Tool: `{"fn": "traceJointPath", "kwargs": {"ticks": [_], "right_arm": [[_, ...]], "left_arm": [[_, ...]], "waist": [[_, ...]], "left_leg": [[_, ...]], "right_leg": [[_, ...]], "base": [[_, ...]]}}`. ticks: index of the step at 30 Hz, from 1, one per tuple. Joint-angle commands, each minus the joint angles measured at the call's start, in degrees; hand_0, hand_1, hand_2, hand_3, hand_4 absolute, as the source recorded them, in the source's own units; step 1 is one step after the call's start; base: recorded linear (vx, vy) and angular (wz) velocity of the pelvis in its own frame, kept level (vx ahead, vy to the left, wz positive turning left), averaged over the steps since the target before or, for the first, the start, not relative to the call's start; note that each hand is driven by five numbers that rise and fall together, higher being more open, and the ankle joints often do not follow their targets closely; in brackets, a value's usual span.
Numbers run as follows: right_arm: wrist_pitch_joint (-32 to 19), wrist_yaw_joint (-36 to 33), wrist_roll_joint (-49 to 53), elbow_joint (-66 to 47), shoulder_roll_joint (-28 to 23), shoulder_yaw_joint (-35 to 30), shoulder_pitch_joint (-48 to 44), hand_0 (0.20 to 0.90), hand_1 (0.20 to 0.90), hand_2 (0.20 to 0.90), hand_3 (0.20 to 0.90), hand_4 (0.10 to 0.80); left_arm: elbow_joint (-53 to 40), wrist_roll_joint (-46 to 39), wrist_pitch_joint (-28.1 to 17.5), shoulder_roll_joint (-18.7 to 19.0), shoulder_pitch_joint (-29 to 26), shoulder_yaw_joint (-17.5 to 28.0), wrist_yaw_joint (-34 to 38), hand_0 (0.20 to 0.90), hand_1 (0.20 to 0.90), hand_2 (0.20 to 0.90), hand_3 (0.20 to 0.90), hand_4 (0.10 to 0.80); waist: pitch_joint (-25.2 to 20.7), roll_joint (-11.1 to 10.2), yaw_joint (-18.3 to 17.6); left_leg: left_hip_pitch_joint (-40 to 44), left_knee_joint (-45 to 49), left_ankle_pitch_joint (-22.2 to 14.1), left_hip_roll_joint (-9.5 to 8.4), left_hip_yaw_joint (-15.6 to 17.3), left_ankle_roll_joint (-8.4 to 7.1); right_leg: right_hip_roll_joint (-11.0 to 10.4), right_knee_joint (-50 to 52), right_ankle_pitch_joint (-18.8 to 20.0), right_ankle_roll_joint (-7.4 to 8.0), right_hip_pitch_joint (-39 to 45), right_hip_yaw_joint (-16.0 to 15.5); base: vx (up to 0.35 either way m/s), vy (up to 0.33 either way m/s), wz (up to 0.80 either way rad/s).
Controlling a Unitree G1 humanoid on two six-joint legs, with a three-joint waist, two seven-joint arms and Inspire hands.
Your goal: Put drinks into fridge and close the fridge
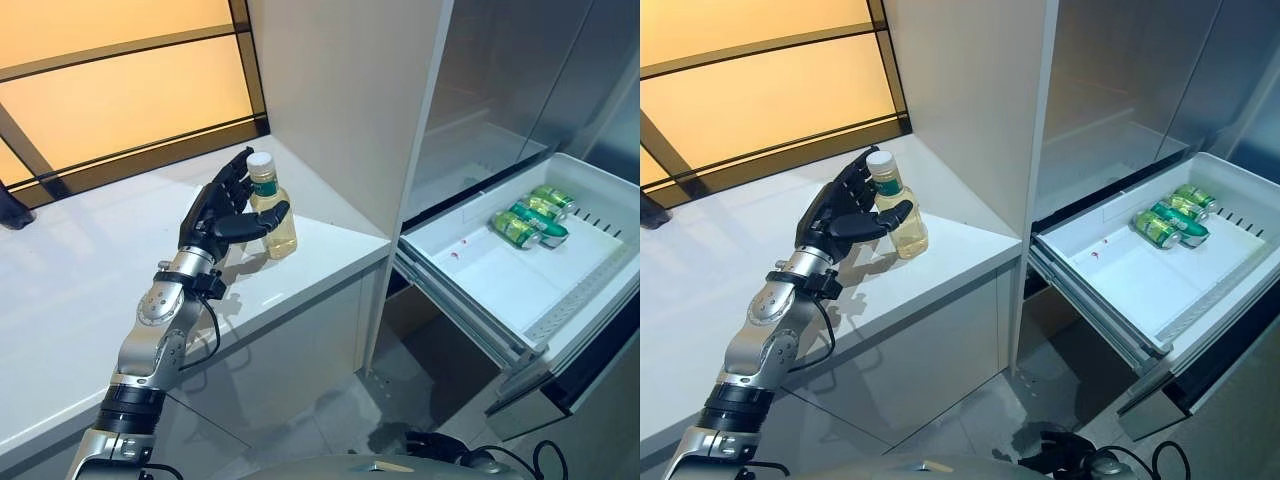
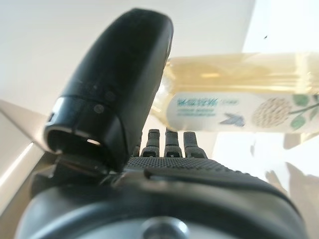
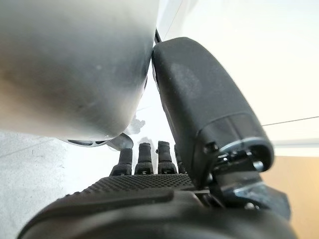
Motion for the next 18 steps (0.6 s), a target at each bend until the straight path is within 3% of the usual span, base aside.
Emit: {"fn": "traceJointPath", "kwargs": {"ticks": [1, 8, 14, 15, 18], "right_arm": [[-0.02, 1.53, -1.73, 0.24, 0.75, 1.82, 0.85, 0.9, 0.9, 0.9, 0.9, 0.8], [0.32, 1.39, -1.86, -0.01, 0.54, 1.54, 1.18, 0.9, 0.9, 0.9, 0.9, 0.8], [0.11, 1.31, -1.62, -0.1, 0.65, 1.56, 1.73, 0.9, 0.9, 0.9, 0.9, 0.8], [0.12, 1.31, -1.55, -0.21, 0.77, 1.69, 1.81, 0.9, 0.9, 0.9, 0.9, 0.8], [0.04, 1.22, -1.72, -0.29, 1.15, 1.78, 2.04, 0.9, 0.9, 0.9, 0.9, 0.8]], "left_arm": [[-0.21, 1.67, -4.36, 2.57, -5.05, 0.73, 0.17, 0.9, 0.9, 0.9, 0.9, 0.8], [2.68, 1.97, -4.64, 2.32, -6.17, 0.16, 1.23, 0.9, 0.9, 0.9, 0.9, 0.8], [5.17, -0.01, -7.66, 2.16, -7.89, 0.15, 3.72, 0.9, 0.9, 0.9, 0.9, 0.8], [5.07, -1.5, -9.08, 1.69, -8.15, 0.42, 4.22, 0.512, 0.512, 0.512, 0.447, 0.347], [4.43, -4.55, -12.28, 0.21, -8.31, 1.33, 4.2, 0.481, 0.481, 0.481, 0.411, 0.311]], "waist": [[-1.93, -1.71, -0.89], [-1.96, -1.7, -1.99], [-1.98, -1.86, -2.94], [-1.99, -1.93, -3.06], [-2.09, -2.06, -3.24]], "left_leg": [[-1.95, 0.31, -1.1, 0.17, 5.41, -0.55], [-1.58, 0.31, -1.39, 0.07, 6.4, -0.23], [-1.27, 0.31, -1.65, -0.19, 6.91, 0.17], [-1.22, 0.31, -1.73, -0.19, 7.07, 0.18], [-1.19, 0.31, -1.85, -0.24, 7.33, 0.24]], "right_leg": [[-1.22, 0.43, -3.58, 3.39, 4.24, 2.98], [-1.21, 0.48, -3.34, 3.6, 4.12, 4.13], [-1.2, 0.59, -3.22, 3.75, 4.04, 5.14], [-1.24, 0.58, -3.18, 3.8, 4.02, 5.16], [-1.29, 0.53, -3.15, 3.75, 3.98, 5.3]], "base": [[0.018, 0.013, -0.16], [0.016, 0.015, -0.07], [0.022, 0.014, -0.11], [0.017, 0.006, -0.1], [0.016, 0.007, -0.08]]}}
